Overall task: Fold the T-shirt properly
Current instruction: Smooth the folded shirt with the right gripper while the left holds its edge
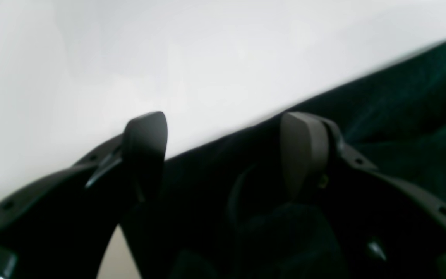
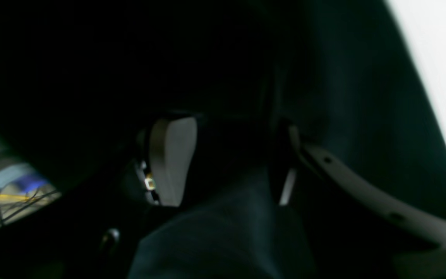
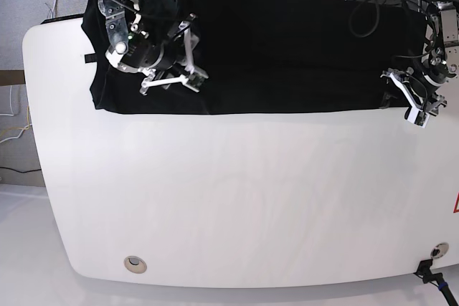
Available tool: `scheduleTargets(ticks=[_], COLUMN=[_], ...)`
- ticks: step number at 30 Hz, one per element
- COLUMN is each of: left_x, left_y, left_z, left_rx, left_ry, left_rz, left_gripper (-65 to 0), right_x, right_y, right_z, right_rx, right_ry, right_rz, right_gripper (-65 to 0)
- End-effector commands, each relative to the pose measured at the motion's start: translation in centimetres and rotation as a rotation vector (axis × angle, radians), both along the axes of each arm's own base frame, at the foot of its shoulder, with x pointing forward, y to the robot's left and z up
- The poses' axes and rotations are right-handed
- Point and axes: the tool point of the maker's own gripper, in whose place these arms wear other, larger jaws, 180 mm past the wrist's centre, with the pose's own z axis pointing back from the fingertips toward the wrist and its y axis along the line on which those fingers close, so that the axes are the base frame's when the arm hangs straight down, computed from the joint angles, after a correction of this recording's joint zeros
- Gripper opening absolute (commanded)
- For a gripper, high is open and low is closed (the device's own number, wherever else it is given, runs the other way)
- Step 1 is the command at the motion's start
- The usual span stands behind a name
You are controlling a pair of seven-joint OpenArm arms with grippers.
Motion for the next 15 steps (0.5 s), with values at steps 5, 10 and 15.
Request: scheduleTargets(ticks=[5,10,15], left_x=[1.1,1.7,2.3], left_y=[0.6,0.6,1.0], left_z=[1.8,2.2,2.4], left_rx=[0.010,0.010,0.006], left_ry=[-0.054,-0.067,-0.074], left_rz=[-0.006,-0.007,0.006], left_gripper=[-24.3,-24.3,-24.3], right_x=[-2.8,-4.4,-4.4], right_y=[4.1,5.8,4.1], right_z=[1.4,3.2,3.7], right_rx=[0.162,0.337,0.344], right_ry=[0.112,0.196,0.213], right_rz=[0.084,0.137,0.165], right_gripper=[-34.6,-34.7,-34.6])
